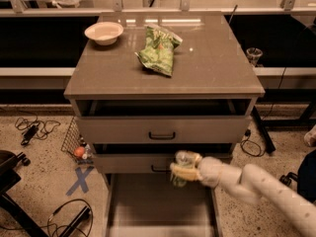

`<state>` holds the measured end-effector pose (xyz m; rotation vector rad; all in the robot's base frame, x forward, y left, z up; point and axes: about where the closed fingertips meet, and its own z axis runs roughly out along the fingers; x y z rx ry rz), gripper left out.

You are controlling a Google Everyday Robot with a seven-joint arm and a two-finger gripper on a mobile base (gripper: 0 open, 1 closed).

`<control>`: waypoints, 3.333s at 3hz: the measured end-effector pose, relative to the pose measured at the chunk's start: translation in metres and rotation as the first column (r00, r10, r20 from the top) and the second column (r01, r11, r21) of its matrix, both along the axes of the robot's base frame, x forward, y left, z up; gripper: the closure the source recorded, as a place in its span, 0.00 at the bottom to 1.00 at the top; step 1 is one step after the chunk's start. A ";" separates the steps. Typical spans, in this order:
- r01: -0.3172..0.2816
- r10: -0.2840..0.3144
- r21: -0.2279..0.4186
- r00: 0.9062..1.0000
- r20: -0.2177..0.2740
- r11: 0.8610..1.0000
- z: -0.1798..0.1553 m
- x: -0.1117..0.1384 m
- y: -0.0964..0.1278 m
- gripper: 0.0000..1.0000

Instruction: Pick green can from bottom drawer and place on counter

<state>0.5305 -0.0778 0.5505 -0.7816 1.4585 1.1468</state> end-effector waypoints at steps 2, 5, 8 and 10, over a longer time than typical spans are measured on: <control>0.117 -0.118 0.011 0.993 0.027 0.993 0.136 0.033 -0.048 1.00; 0.336 -0.330 -0.060 0.940 0.087 0.940 0.245 0.007 -0.103 1.00; 0.510 -0.471 -0.120 0.845 0.252 0.852 0.417 0.103 -0.131 1.00; 0.488 -0.454 -0.073 0.850 0.269 0.870 0.432 0.177 -0.132 1.00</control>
Offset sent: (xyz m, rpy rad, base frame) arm 0.0479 -0.0942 0.2183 -0.0218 -0.0454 -0.2540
